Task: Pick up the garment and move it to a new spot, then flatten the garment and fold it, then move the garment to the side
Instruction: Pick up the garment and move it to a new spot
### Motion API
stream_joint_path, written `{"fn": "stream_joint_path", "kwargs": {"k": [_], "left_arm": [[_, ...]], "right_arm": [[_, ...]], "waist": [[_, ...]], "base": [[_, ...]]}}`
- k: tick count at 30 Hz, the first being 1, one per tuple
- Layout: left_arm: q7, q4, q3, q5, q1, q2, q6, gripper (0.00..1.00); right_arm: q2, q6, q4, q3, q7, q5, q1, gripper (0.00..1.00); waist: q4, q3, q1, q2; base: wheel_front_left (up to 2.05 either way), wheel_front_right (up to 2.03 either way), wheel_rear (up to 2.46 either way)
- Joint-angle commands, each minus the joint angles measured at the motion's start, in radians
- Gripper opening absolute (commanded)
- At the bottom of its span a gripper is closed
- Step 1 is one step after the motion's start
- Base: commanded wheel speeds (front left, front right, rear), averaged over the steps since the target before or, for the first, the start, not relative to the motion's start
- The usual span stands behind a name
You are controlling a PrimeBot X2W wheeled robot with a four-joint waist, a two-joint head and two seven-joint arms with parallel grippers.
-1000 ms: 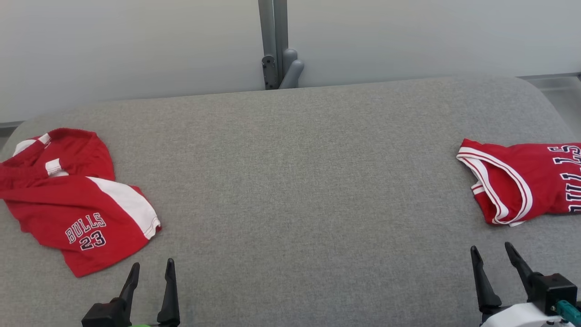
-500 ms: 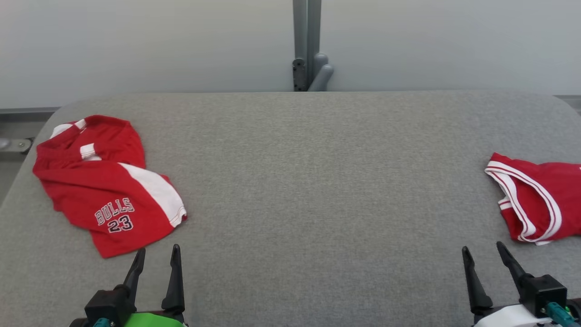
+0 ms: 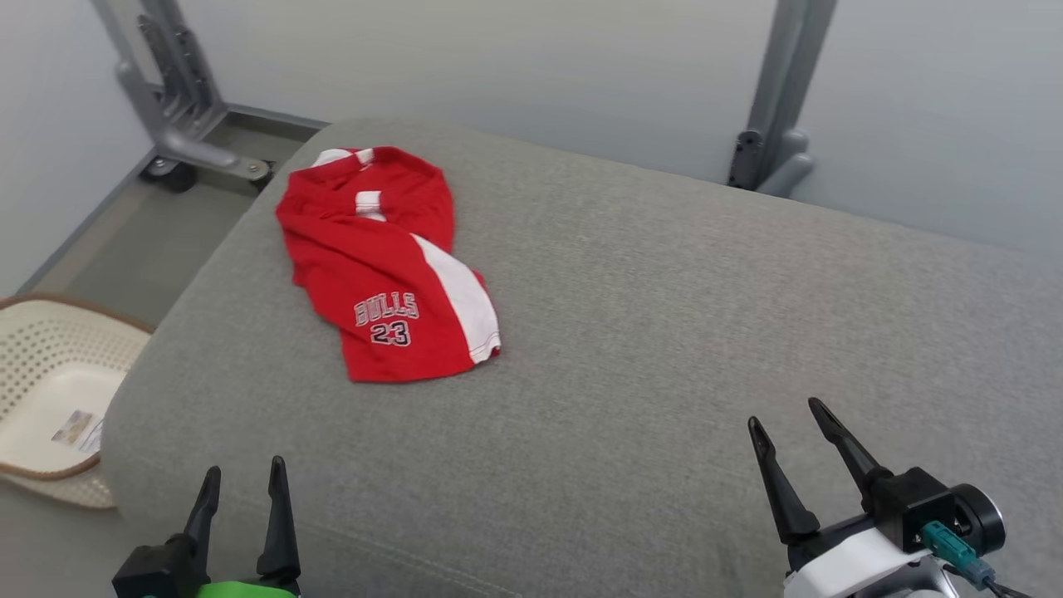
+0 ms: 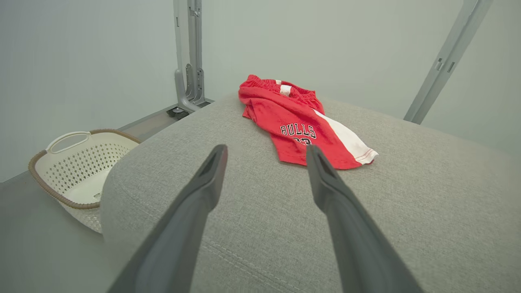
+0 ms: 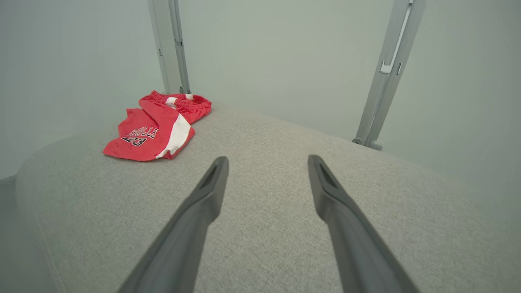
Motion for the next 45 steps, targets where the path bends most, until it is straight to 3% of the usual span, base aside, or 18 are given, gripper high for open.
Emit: {"fn": "stream_joint_path", "kwargs": {"k": [1, 5, 12, 18, 21, 29, 33, 37, 38, 39, 40, 45], "left_arm": [[0.000, -0.005, 0.008, 0.001, 0.001, 0.002, -0.004, 1.00], [0.000, -0.008, 0.008, -0.017, -0.035, 0.002, -0.006, 1.00], [0.000, 0.041, -0.088, -0.138, -0.264, 0.001, -0.011, 1.00], [0.063, 0.302, -0.179, -0.324, -0.570, 0.000, -0.001, 1.00], [0.120, 0.462, -0.192, -0.350, -0.717, 0.005, 0.001, 1.00], [0.212, 0.788, -0.157, -0.412, -0.944, 0.012, 0.028, 1.00], [0.205, 0.908, -0.140, -0.436, -0.995, 0.014, 0.038, 1.00], [0.267, 1.010, -0.178, -0.406, -0.983, -0.002, 0.066, 1.00], [0.289, 1.024, -0.192, -0.394, -0.975, -0.005, 0.070, 0.87], [0.300, 1.033, -0.207, -0.381, -0.969, -0.004, 0.072, 0.12], [0.303, 1.039, -0.221, -0.367, -0.967, -0.004, 0.070, 0.00], [0.240, 1.022, -0.254, -0.343, -0.987, 0.019, 0.027, 0.00]], "right_arm": [[-0.009, -0.002, -0.007, 0.005, -0.003, 0.005, -0.013, 1.00], [-0.026, -0.002, -0.031, 0.006, -0.003, 0.004, -0.025, 1.00], [-0.157, -0.002, -0.109, -0.019, -0.003, -0.004, -0.116, 1.00], [-0.285, -0.002, -0.163, -0.072, -0.003, 0.003, -0.206, 1.00], [-0.328, -0.002, -0.184, -0.066, -0.003, 0.008, -0.251, 1.00], [-0.362, -0.002, -0.205, -0.026, -0.003, 0.020, -0.321, 1.00], [-0.367, -0.002, -0.210, -0.028, -0.003, 0.023, -0.332, 1.00], [-0.352, -0.002, -0.203, -0.048, -0.003, 0.025, -0.326, 1.00], [-0.345, -0.002, -0.202, -0.052, -0.003, 0.024, -0.325, 1.00], [-0.337, -0.002, -0.199, -0.054, -0.003, 0.026, -0.321, 1.00], [-0.328, -0.002, -0.196, -0.057, -0.003, 0.027, -0.317, 1.00], [-0.260, -0.002, -0.173, -0.041, -0.003, 0.034, -0.299, 1.00]], "waist": [[0.129, -0.006, 0.0000, 0.0000], [0.134, 0.025, 0.0000, 0.0000], [0.089, 0.292, 0.0000, 0.0000], [0.063, 0.505, 0.0000, 0.0000], [0.036, 0.570, 0.0000, 0.0000], [-0.051, 0.630, 0.0000, 0.0000], [-0.089, 0.634, 0.0000, 0.0000], [-0.107, 0.617, 0.0000, 0.0000], [-0.110, 0.608, 0.0000, 0.0000], [-0.112, 0.598, 0.0000, 0.0000], [-0.112, 0.588, 0.0000, 0.0000], [-0.121, 0.509, 0.0000, 0.0000]], "base": [[0.00, 0.00, 0.00], [0.00, 0.00, 0.00], [0.00, 0.00, 0.00], [0.00, 0.00, 0.00], [0.00, 0.00, 0.00], [0.00, 0.00, 0.00], [0.00, 0.00, 0.00], [0.00, 0.00, 0.00], [0.00, 0.00, 0.00], [0.00, 0.00, 0.00], [0.00, 0.00, 0.00], [0.00, 0.00, 0.00]]}}
